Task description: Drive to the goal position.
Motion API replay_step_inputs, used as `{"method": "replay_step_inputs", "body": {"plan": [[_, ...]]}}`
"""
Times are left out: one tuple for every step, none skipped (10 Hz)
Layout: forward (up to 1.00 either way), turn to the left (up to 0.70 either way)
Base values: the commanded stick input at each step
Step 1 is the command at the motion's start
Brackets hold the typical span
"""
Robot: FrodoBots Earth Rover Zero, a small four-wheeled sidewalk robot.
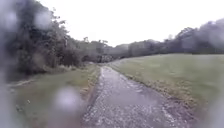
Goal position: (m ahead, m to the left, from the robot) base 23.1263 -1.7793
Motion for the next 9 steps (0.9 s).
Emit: {"method": "replay_step_inputs", "body": {"plan": [[0.85, 0.00], [0.85, 0.00], [0.85, 0.00], [0.85, 0.00], [0.85, 0.03], [0.85, 0.33], [0.85, 0.25], [0.85, 0.15], [0.85, 0.01]]}}
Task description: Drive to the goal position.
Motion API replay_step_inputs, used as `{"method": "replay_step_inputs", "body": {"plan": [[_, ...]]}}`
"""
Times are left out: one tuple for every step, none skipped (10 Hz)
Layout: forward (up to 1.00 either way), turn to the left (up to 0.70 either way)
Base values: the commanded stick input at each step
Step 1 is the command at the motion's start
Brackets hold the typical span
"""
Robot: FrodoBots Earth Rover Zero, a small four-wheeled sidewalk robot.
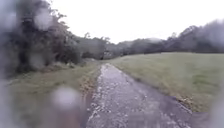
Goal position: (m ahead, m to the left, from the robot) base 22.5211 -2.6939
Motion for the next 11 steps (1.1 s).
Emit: {"method": "replay_step_inputs", "body": {"plan": [[0.85, 0.00], [0.85, 0.00], [0.85, 0.00], [0.85, 0.00], [0.85, 0.00], [0.85, 0.00], [0.85, 0.00], [0.85, 0.00], [0.85, 0.00], [0.85, 0.00], [0.85, 0.00]]}}
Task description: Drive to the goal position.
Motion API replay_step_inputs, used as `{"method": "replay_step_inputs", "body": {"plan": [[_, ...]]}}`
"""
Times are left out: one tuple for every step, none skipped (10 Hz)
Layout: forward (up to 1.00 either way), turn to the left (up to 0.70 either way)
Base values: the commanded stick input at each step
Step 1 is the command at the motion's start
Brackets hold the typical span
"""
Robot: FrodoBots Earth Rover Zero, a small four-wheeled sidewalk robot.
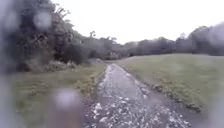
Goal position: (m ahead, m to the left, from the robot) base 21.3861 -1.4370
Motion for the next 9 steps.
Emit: {"method": "replay_step_inputs", "body": {"plan": [[0.85, 0.00], [0.85, 0.00], [0.85, 0.00], [0.85, 0.00], [0.85, 0.00], [0.85, 0.00], [0.85, 0.00], [0.85, 0.00], [0.85, -0.07]]}}
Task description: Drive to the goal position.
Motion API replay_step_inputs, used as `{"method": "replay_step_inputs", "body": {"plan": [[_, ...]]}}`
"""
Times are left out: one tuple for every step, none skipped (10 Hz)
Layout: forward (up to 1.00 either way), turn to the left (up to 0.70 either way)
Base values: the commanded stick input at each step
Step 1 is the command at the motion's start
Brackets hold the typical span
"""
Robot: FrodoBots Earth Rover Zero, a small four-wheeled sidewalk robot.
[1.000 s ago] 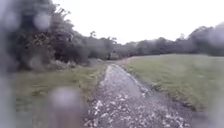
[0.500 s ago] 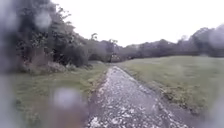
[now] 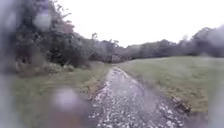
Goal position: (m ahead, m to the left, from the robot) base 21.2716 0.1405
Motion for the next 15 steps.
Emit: {"method": "replay_step_inputs", "body": {"plan": [[0.85, -0.15], [0.85, -0.23], [0.85, 0.00], [0.85, 0.00], [0.85, 0.00], [0.85, 0.00], [0.85, -0.03], [0.85, -0.07], [0.85, -0.27], [0.85, -0.26], [0.85, 0.00], [0.85, 0.00], [0.85, 0.00], [0.85, 0.00], [0.85, 0.00]]}}
